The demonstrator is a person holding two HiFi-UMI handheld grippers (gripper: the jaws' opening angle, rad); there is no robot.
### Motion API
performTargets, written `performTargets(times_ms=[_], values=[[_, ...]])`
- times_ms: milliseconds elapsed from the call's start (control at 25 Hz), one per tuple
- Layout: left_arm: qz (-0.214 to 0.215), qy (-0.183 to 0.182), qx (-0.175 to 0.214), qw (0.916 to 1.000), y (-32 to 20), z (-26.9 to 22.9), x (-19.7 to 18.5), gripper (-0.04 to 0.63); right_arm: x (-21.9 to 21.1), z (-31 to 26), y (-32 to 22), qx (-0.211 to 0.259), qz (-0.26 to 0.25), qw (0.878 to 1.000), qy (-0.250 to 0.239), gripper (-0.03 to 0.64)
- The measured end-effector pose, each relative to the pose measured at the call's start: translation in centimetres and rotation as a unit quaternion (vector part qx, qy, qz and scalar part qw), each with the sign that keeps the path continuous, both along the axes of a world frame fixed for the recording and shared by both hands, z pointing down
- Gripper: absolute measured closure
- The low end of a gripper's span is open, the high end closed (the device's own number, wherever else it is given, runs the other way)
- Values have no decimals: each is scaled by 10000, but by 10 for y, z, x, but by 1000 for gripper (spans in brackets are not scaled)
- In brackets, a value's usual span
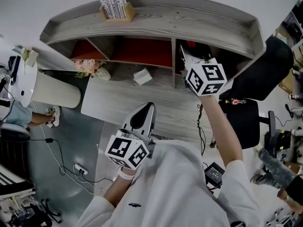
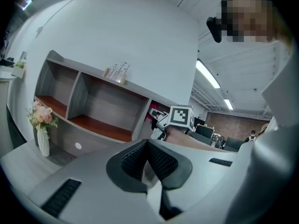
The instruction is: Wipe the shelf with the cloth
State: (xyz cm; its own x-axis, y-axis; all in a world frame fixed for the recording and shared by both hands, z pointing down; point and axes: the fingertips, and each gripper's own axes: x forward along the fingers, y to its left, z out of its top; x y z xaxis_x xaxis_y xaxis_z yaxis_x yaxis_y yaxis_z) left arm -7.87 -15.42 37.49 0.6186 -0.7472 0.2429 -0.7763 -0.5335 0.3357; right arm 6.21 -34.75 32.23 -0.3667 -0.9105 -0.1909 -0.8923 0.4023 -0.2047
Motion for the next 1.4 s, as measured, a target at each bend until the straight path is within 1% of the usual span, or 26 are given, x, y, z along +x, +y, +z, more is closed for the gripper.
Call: performTargets(times_ms=[80, 240, 400, 480, 600, 720, 880, 1080, 1120, 1160, 1320, 1400], values=[[19, 3, 15, 10000, 0, 0, 1, 589, 0, -13, 1, 167, 115, 9998, 13, 506], [68, 3, 29, 10000, 1, -3, 5, 589, 6, -11, 4, 202, 269, 9994, -70, 505], [95, -13, 83, 9999, -1, -6, 5, 589, 36, -13, 8, 152, 624, 9972, -380, 505], [131, -16, 75, 9999, -1, -5, 8, 589, 58, -12, 13, 82, 910, 9936, -668, 505], [235, -8, 44, 9997, -1, -2, 16, 589, 103, -9, 28, -13, 1503, 9792, -1360, 505], [352, -8, 35, 9994, -1, 0, 25, 589, 139, -7, 43, -16, 1969, 9628, -1850, 505], [517, -11, 21, 9987, 2, 2, 39, 589, 166, -6, 56, -31, 2457, 9457, -2128, 505], [614, -2, 29, 9981, 4, -1, 47, 589, 177, -6, 71, -6, 2958, 9269, -2312, 505], [602, -2, 27, 9982, 3, -1, 46, 589, 176, -6, 74, 15, 2989, 9258, -2314, 505], [578, -3, 23, 9983, 2, -1, 44, 589, 174, -7, 75, 42, 2966, 9272, -2288, 505], [528, -3, 0, 9986, 0, 3, 40, 589, 148, -13, 64, 107, 2518, 9463, -2028, 505], [544, 10, -7, 9985, 1, 3, 42, 589, 136, -15, 57, 72, 2319, 9534, -1927, 505]])
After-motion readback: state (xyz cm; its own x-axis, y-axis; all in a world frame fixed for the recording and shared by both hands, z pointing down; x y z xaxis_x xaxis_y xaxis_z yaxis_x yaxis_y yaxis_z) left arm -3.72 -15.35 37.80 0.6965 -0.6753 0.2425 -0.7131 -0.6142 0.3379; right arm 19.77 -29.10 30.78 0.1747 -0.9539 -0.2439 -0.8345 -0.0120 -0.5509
